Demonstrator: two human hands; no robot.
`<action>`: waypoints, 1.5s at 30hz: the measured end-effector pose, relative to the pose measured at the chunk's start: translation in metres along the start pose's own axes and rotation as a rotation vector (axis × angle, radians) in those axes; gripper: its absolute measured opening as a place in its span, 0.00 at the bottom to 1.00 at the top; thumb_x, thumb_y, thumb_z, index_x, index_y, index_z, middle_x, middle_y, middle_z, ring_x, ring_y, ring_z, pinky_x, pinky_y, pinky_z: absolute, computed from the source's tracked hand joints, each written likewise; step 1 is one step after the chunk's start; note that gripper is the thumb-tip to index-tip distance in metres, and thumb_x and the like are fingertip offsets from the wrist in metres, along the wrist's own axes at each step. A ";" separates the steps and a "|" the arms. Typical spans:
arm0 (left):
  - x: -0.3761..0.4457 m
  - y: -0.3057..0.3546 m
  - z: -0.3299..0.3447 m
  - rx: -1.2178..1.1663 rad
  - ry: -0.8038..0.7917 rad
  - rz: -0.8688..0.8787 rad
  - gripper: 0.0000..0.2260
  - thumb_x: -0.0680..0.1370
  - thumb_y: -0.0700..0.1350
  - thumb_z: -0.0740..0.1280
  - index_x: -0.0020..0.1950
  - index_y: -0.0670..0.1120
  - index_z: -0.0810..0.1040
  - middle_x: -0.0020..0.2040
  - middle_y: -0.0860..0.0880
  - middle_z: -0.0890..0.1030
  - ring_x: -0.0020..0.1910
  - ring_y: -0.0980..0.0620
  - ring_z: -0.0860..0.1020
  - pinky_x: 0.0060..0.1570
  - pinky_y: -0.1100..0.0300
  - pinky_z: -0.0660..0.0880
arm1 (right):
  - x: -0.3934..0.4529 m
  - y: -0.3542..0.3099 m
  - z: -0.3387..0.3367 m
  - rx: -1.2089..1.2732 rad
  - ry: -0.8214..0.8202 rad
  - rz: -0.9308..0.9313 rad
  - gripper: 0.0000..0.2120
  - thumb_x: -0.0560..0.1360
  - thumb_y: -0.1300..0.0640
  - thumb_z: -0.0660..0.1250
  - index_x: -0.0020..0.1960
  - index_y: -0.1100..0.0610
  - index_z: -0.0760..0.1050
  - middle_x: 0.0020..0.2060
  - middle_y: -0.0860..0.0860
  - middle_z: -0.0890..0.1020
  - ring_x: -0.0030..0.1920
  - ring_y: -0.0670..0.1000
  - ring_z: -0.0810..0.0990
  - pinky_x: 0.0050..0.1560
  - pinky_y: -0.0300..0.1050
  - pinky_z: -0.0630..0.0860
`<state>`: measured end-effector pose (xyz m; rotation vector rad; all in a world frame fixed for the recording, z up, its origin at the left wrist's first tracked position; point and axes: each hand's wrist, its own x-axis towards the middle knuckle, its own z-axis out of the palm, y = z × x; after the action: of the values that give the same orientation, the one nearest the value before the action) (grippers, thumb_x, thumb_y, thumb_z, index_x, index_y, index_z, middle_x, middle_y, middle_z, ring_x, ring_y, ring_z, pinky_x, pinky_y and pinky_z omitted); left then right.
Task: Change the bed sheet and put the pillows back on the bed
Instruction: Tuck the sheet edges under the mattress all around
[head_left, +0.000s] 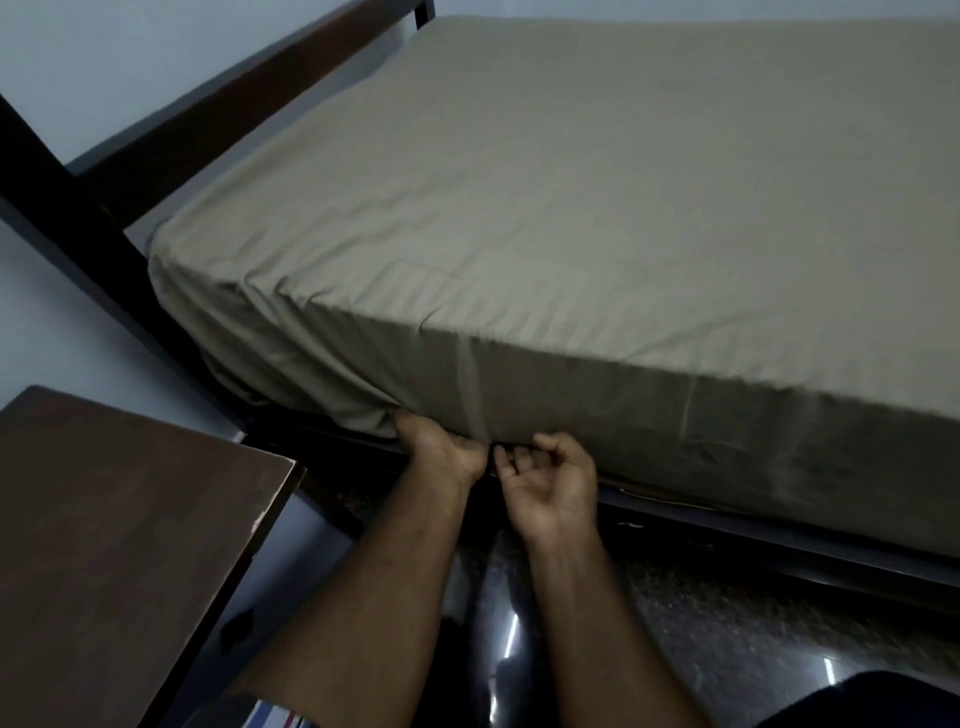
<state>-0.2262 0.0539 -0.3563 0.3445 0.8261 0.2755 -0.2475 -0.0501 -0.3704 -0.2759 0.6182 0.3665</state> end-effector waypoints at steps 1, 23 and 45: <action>-0.005 0.005 -0.005 0.070 0.032 -0.008 0.25 0.82 0.61 0.53 0.66 0.46 0.78 0.65 0.41 0.80 0.61 0.39 0.78 0.67 0.40 0.71 | 0.004 -0.001 0.000 0.022 -0.033 0.014 0.12 0.59 0.68 0.66 0.39 0.56 0.72 0.42 0.53 0.80 0.50 0.53 0.78 0.68 0.52 0.68; 0.003 0.153 0.018 0.405 0.737 0.850 0.20 0.82 0.53 0.65 0.70 0.46 0.73 0.69 0.40 0.70 0.65 0.39 0.72 0.66 0.53 0.67 | -0.024 0.073 0.033 -0.416 -0.157 0.281 0.08 0.80 0.59 0.61 0.54 0.58 0.79 0.57 0.56 0.84 0.60 0.54 0.81 0.61 0.50 0.75; 0.008 0.244 -0.023 0.664 0.299 0.462 0.11 0.80 0.37 0.59 0.59 0.41 0.77 0.47 0.43 0.79 0.40 0.46 0.79 0.30 0.58 0.78 | -0.040 0.120 0.066 -0.868 -0.267 0.030 0.11 0.80 0.64 0.64 0.60 0.58 0.77 0.56 0.55 0.84 0.59 0.53 0.82 0.63 0.49 0.75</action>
<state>-0.2643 0.2831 -0.2778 1.1445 1.1195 0.4883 -0.2934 0.0713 -0.3110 -1.0292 0.1677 0.6785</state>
